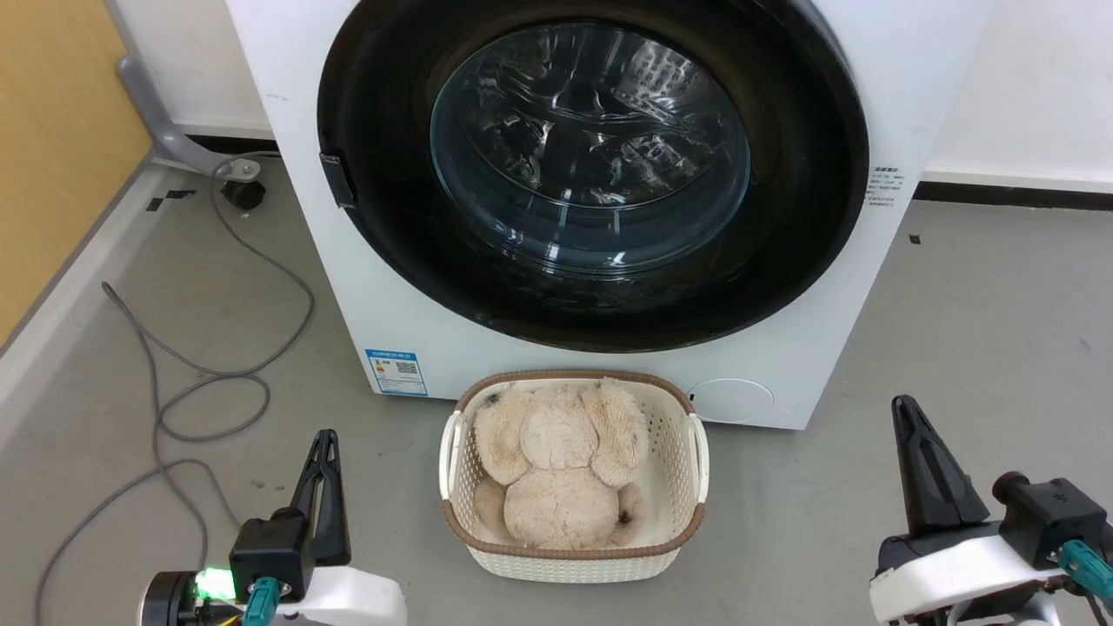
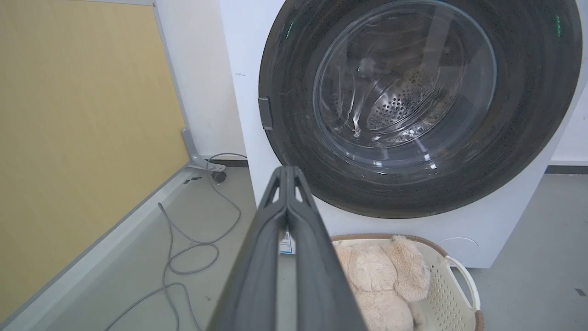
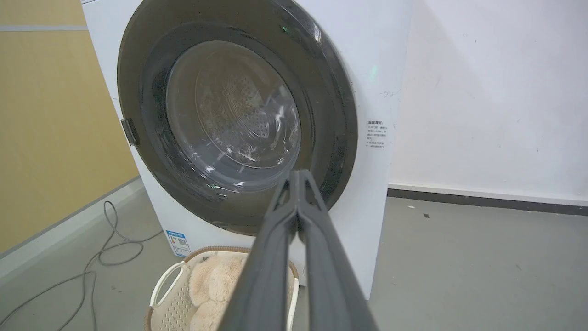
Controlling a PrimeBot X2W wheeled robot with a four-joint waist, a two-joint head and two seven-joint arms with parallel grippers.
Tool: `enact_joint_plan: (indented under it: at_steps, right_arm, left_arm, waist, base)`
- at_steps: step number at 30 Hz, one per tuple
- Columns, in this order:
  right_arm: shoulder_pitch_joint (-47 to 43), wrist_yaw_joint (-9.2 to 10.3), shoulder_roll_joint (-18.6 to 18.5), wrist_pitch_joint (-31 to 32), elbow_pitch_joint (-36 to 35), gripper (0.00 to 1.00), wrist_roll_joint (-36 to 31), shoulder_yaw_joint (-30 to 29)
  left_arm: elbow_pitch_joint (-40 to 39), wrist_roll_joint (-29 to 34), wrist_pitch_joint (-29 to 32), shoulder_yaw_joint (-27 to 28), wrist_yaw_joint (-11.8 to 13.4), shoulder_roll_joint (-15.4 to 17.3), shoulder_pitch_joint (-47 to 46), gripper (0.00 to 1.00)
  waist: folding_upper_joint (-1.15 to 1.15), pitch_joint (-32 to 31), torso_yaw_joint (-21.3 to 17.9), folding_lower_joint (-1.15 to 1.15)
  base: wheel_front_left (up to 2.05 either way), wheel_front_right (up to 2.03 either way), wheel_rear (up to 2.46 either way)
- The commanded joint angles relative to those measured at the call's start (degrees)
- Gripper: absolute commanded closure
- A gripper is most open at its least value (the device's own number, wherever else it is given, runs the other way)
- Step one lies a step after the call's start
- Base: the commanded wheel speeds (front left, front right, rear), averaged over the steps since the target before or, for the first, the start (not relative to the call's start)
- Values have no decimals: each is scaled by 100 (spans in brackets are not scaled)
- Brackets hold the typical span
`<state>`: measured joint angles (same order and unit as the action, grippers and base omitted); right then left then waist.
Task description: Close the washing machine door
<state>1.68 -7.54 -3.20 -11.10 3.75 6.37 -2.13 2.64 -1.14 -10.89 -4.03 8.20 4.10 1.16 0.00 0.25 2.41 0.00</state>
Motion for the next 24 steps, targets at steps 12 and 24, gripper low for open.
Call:
enact_joint_plan:
  at_steps: [12,24]
  right_arm:
    - [-61,2,12,179,-83,100,-124,37]
    - [-76,2,15,309,-124,100,-195,62]
  left_arm:
    - [-58,38,163,75,-136,-28,-42,100]
    - [-87,48,292,121,-231,-42,-52,100]
  waist:
    - [0,-4,-33,0]
    - [0,-7,-62,0]
  base:
    - [0,0,0]
    - [0,0,0]
